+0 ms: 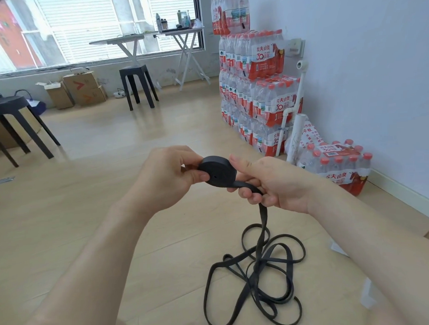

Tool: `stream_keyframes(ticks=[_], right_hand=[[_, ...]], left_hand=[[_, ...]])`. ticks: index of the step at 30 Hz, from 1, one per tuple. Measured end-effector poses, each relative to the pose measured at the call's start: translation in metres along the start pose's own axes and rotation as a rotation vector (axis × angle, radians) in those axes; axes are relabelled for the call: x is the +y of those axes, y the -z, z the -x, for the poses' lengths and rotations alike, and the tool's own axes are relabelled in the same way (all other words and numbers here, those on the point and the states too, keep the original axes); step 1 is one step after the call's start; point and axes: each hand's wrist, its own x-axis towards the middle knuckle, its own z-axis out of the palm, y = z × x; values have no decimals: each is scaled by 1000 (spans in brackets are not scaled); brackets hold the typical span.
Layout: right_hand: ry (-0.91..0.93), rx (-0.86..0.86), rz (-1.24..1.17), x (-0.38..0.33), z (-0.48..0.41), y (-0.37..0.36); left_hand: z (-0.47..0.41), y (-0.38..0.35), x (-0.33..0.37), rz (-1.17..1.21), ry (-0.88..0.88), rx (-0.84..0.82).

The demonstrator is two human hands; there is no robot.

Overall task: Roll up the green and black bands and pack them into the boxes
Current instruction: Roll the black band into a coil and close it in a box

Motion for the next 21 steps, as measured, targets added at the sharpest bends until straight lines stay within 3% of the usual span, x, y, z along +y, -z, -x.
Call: stream_keyframes(ticks=[7, 13, 18, 21], right_hand=[[22, -27, -17, 4, -3, -2], [48, -94, -133, 6, -3, 1], [131, -188, -370, 5, -3, 1], [146, -273, -447, 6, -2, 1]], left_hand=[[0, -2, 0, -31, -33, -31], [4, -5, 1, 276, 109, 8], [5, -11, -1, 925, 311, -83], [5, -19, 4, 952, 309, -112]])
